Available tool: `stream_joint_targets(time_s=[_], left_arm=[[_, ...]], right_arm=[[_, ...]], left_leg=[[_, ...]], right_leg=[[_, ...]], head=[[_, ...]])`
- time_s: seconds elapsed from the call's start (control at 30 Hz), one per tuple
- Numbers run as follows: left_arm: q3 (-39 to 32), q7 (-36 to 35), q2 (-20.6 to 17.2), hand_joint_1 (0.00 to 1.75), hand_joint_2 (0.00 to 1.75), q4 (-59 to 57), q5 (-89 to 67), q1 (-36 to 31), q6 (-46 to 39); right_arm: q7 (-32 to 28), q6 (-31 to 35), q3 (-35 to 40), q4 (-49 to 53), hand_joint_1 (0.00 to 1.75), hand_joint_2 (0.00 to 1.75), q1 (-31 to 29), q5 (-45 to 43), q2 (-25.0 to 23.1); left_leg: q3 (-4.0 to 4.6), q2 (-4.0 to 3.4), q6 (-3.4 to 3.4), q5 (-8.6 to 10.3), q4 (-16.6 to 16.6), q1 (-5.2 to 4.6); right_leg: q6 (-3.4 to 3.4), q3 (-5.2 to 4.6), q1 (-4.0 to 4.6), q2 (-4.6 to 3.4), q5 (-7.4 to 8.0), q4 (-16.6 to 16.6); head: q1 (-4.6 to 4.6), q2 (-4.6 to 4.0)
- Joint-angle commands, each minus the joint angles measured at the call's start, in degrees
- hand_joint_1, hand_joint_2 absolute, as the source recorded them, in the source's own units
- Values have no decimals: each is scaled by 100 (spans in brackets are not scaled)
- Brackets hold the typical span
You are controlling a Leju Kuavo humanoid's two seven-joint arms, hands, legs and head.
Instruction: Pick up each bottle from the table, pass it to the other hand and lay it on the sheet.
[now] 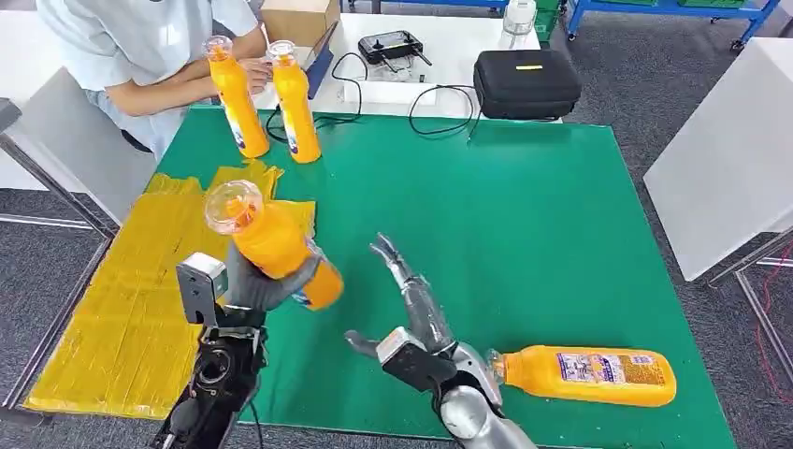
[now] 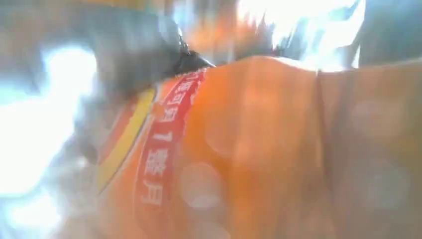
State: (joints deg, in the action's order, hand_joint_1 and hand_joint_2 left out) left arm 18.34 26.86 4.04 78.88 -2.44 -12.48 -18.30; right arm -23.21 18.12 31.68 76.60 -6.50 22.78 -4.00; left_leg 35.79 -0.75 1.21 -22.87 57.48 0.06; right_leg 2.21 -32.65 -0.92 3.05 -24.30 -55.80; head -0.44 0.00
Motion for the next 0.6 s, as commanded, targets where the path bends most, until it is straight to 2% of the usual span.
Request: stream_joint_targets(time_s=[0.03, 0.07, 0.3, 0.37, 0.4, 0.43, 0.47, 0.5, 0.6], left_arm=[[-630, -172, -437, 175, 175, 203, -1699, -166, -1000], [-620, -436, -542, 175, 175, 91, -2455, -179, -1254], [-677, -437, -553, 175, 175, 108, -2465, -165, -1249], [-591, -1075, -735, 175, 175, -178, -4093, -278, -1662], [-604, -1720, -852, 175, 175, -400, -5544, -392, -1754], [-624, -2009, -949, 175, 175, -551, -6192, -461, -1713], [-612, -2590, -1097, 175, 175, -909, -7221, -643, -1408], [-566, -2842, -1159, 175, 175, -1205, -7603, -820, -1142], [-489, -2929, -1172, 175, 175, -1934, -7728, -1194, -772]], right_arm=[[-93, 257, -831, 1399, 0, 175, 487, -59, 271], [-134, 308, -940, 1504, 0, 175, 538, -96, 248], [-139, 300, -978, 1585, 0, 175, 567, -108, 259], [-171, 339, -1050, 1623, 0, 175, 587, -113, 210], [-192, 351, -1136, 1743, 0, 175, 620, -139, 187], [-177, 313, -1159, 1795, 0, 175, 635, -180, 187], [-144, 163, -1213, 1922, 0, 175, 672, -324, 182], [-139, 130, -1285, 2019, 0, 175, 708, -298, 146], [-64, 60, -1358, 2194, 0, 175, 780, -219, 112]], left_leg=[[-15, 5, -8, -15, 10, 9], [-13, 1, -7, -13, 7, 8], [-19, 5, -9, -12, 4, 10], [-7, 5, -4, -3, 0, 4], [-13, 7, -8, -7, 2, 8], [-9, 7, -6, -3, -1, 5], [-14, 8, -8, -5, 0, 6], [-10, 7, -7, -2, -1, 4], [-16, 23, -12, 0, -1, 7]], right_leg=[[-12, 19, 4, -28, -13, -4], [-10, 17, 4, -30, -10, -1], [-14, 24, 4, -29, -10, 2], [-7, 9, 0, -16, -3, 1], [-11, 17, 3, -24, -6, 3], [-9, 11, 0, -14, -4, 1], [-12, 16, 1, -21, -6, 0], [-10, 10, 0, -16, -4, 0], [-15, 20, 2, -8, -7, 0]], head=[[-2, 0], [0, 0], [-2, 0], [0, 0], [0, 0], [2, 0], [-2, 0], [0, 0], [-2, 0]])
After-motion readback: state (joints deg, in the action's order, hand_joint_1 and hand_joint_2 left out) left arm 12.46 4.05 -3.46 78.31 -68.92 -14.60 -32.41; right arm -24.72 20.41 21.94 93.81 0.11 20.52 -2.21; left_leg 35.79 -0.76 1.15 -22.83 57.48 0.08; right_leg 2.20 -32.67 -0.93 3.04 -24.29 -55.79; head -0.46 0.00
